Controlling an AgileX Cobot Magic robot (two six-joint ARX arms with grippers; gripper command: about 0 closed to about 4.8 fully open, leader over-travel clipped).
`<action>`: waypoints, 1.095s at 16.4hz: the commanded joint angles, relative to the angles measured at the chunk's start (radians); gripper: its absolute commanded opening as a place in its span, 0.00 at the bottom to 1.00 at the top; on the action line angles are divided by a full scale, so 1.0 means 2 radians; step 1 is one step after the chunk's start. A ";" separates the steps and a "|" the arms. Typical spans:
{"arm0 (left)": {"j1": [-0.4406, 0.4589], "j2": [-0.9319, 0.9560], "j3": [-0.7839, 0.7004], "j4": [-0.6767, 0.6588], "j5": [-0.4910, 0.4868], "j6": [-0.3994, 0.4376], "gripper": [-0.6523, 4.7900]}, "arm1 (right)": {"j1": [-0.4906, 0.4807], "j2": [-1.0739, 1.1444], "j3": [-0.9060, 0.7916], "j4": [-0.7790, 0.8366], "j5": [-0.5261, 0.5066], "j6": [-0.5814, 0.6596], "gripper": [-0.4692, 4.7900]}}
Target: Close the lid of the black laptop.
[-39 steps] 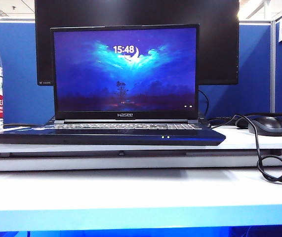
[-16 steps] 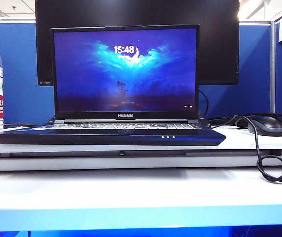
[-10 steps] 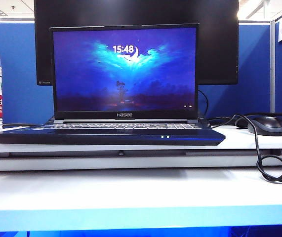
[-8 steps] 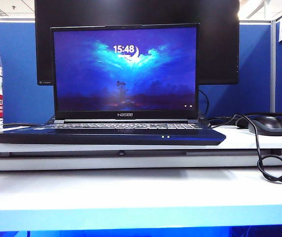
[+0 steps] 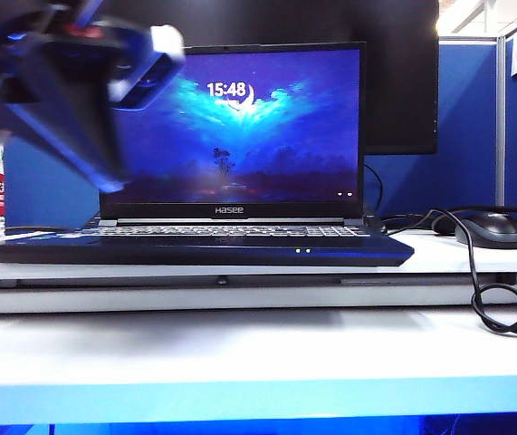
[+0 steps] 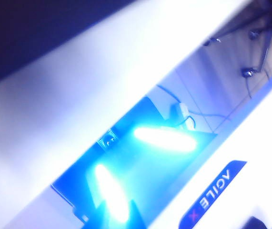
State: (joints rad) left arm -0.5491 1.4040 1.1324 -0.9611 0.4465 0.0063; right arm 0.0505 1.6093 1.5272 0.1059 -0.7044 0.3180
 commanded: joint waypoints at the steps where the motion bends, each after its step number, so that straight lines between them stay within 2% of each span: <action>1: -0.027 -0.001 0.003 0.083 -0.041 -0.017 0.23 | -0.002 0.019 0.004 -0.006 0.004 -0.031 0.07; 3: -0.029 0.003 0.003 0.099 -0.059 -0.023 0.23 | -0.003 0.047 0.004 -0.017 0.003 -0.039 0.07; 5: -0.028 0.006 0.003 0.081 -0.083 -0.022 0.23 | 0.000 0.067 0.004 -0.026 -0.005 -0.042 0.07; 11: -0.029 0.077 0.003 0.063 -0.089 -0.008 0.23 | 0.000 0.097 0.004 -0.014 -0.045 -0.042 0.07; 14: -0.029 0.098 0.003 0.082 -0.096 -0.009 0.23 | 0.000 0.097 0.004 -0.013 -0.063 -0.042 0.07; 18: -0.028 0.098 0.003 0.119 -0.136 -0.010 0.23 | 0.000 0.097 0.004 -0.016 -0.086 -0.042 0.07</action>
State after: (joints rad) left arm -0.6044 1.6035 1.1347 -0.7372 0.2005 -0.0158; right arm 0.0502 1.8076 1.5276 0.0624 -0.8597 0.2401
